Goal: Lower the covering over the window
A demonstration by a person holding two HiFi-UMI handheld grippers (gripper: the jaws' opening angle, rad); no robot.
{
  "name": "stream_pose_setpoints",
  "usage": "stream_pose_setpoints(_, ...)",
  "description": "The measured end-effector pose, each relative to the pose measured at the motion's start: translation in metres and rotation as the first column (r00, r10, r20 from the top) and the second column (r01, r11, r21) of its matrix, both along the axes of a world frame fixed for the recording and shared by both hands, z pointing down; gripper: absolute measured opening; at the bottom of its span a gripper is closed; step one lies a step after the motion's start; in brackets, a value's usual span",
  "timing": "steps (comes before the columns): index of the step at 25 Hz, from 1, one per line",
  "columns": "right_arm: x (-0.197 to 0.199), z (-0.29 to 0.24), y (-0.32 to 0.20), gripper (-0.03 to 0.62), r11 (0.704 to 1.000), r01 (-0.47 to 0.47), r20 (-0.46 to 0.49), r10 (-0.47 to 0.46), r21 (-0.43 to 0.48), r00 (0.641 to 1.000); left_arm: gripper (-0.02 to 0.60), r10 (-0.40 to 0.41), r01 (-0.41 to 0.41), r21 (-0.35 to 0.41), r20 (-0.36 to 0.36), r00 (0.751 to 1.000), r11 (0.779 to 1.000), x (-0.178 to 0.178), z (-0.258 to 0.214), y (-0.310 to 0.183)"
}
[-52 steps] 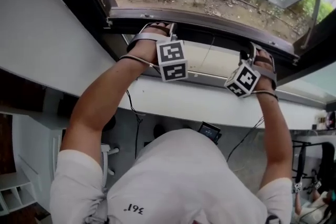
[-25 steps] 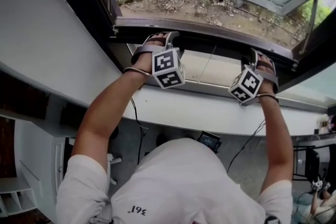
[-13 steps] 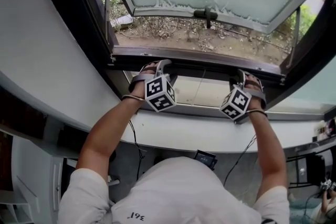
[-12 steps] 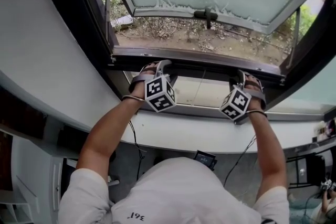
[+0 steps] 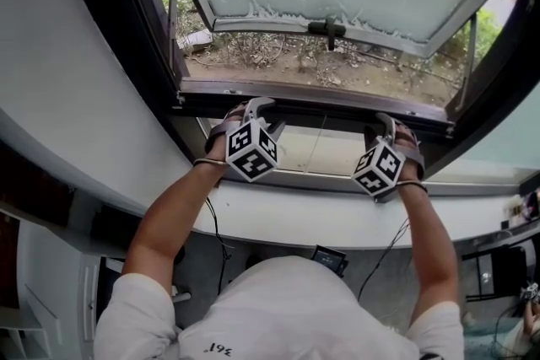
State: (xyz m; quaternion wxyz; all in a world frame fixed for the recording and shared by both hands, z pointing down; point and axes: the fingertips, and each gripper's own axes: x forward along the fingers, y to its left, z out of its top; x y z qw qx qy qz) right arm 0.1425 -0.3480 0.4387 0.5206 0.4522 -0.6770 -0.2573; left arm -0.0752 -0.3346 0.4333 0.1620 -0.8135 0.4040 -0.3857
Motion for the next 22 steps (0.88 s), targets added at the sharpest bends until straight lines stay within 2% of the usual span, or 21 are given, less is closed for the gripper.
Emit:
stream_pose_setpoints(4,-0.006,-0.015,0.006,0.136,0.999,0.004,0.072,-0.006,0.036,0.997,0.186,-0.014,0.015,0.003,-0.102,0.995,1.0,0.002,-0.015,0.008)
stream_pose_setpoints(10,-0.013,-0.036,0.012,0.073,0.997,-0.015,0.204,-0.001,0.078,0.979,0.186,-0.037,0.036,-0.01,-0.257,0.966,0.999,0.006,-0.031,0.017)
stream_pose_setpoints(17,-0.022,-0.057,0.02,0.044,0.993,-0.032,0.318,-0.006,0.113,0.948,0.184,-0.059,0.063,-0.005,-0.41,0.91,0.998,0.004,-0.051,0.025)
stream_pose_setpoints(22,-0.027,-0.07,0.03,0.041,0.991,-0.045,0.393,-0.008,0.127,0.92,0.176,-0.051,0.053,-0.008,-0.467,0.883,0.999,0.007,-0.062,0.036)
